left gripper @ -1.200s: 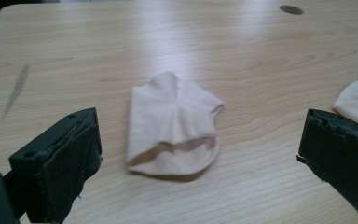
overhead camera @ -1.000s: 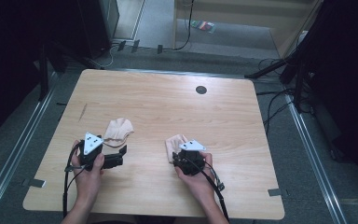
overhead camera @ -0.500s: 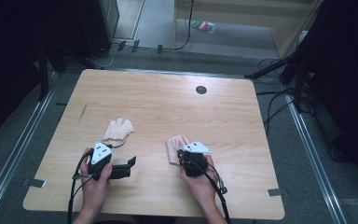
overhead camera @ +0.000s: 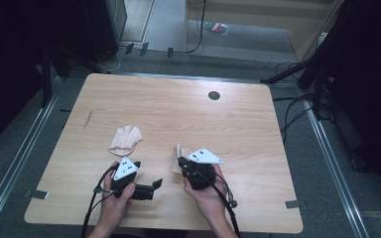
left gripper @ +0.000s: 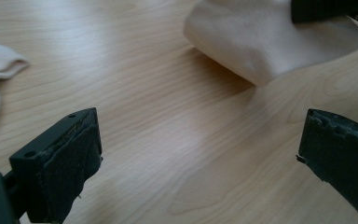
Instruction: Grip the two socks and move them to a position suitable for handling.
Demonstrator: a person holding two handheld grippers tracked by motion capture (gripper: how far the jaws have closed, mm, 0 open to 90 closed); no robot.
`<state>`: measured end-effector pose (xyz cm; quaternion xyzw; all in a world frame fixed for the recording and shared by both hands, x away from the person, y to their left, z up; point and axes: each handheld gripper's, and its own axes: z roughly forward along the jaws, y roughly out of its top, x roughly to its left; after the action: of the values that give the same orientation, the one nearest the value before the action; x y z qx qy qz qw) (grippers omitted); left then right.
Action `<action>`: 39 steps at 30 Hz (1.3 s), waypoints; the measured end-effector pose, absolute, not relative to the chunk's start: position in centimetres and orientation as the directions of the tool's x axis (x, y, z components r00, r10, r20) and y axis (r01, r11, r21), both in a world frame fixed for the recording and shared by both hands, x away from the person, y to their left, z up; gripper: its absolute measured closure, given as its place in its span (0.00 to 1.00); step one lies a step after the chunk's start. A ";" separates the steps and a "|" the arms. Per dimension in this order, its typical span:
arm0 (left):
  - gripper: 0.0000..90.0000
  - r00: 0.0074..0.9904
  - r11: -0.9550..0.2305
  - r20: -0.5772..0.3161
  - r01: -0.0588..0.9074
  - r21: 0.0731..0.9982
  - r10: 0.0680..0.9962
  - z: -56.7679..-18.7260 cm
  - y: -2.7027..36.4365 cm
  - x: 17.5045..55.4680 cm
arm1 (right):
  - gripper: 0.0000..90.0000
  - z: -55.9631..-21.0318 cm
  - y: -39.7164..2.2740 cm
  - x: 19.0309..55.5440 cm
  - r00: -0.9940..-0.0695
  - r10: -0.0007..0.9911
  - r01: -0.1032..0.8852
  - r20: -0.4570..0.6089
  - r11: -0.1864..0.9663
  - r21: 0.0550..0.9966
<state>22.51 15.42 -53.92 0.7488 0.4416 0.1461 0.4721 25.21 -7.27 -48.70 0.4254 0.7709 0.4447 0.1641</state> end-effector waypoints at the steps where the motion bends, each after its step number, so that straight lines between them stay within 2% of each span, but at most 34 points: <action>1: 0.00 0.580 -0.172 -0.199 0.520 0.836 0.790 -54.0 15.1 22.4 | 1.00 -48.4 -7.1 25.1 -0.590 0.797 0.506 0.129 0.241 0.828; 7: 0.00 0.618 -0.166 -0.249 0.534 0.829 0.746 -53.8 13.3 22.0 | 1.00 -46.9 -6.3 24.2 -0.622 0.767 0.487 0.157 0.222 0.845; 9: 0.00 0.619 -0.169 -0.246 0.533 0.829 0.746 -53.8 12.8 22.0 | 1.00 -46.4 -6.1 23.9 -0.635 0.754 0.478 0.166 0.215 0.852; 11: 0.02 0.591 -0.183 -0.204 0.528 0.829 0.780 -53.8 12.4 22.2 | 1.00 -45.8 -5.9 23.5 -0.647 0.741 0.471 0.179 0.205 0.858; 12: 0.09 0.570 -0.189 -0.183 0.530 0.826 0.801 -53.8 12.4 22.3 | 1.00 -45.6 -5.8 23.3 -0.652 0.736 0.468 0.184 0.200 0.861; 14: 0.32 0.551 -0.187 -0.172 0.534 0.825 0.817 -53.9 12.4 22.4 | 1.00 -45.2 -5.8 23.0 -0.665 0.722 0.464 0.192 0.198 0.864; 15: 0.50 0.553 -0.194 -0.150 0.513 0.836 0.819 -54.2 12.8 22.5 | 1.00 -45.0 -5.9 22.9 -0.670 0.714 0.465 0.203 0.190 0.865; 18: 0.83 0.557 -0.236 -0.070 0.458 0.857 0.828 -54.0 13.5 22.4 | 1.00 -44.7 -6.2 22.8 -0.672 0.712 0.461 0.203 0.187 0.867; 20: 0.97 0.538 -0.256 -0.019 0.432 0.865 0.843 -53.7 14.2 22.1 | 1.00 -44.8 -6.5 22.9 -0.663 0.720 0.465 0.204 0.184 0.866; 25: 0.98 0.432 -0.359 0.187 0.361 0.861 0.883 -52.9 14.9 21.0 | 1.00 -46.6 -6.7 23.4 -0.644 0.741 0.486 0.189 0.205 0.850; 28: 0.90 0.398 -0.485 0.347 0.329 0.811 0.849 -53.1 14.4 20.3 | 1.00 -48.0 -6.4 23.4 -0.641 0.749 0.494 0.168 0.235 0.837; 30: 0.83 0.432 -0.506 0.346 0.344 0.791 0.833 -53.6 14.3 20.3 | 1.00 -48.9 -6.6 23.4 -0.631 0.762 0.501 0.148 0.254 0.827; 34: 0.70 0.505 -0.494 0.261 0.406 0.769 0.823 -54.5 14.3 20.7 | 1.00 -50.5 -8.0 23.9 -0.596 0.789 0.545 0.148 0.262 0.796; 39: 0.61 0.546 -0.524 0.266 0.393 0.756 0.794 -54.7 14.9 20.8 | 1.00 -51.6 -9.7 24.6 -0.560 0.819 0.570 0.124 0.272 0.776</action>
<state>20.75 14.94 -54.66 0.8166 0.3636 0.3080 0.3256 24.61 -9.72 -51.63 0.4436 0.7827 0.4091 0.1526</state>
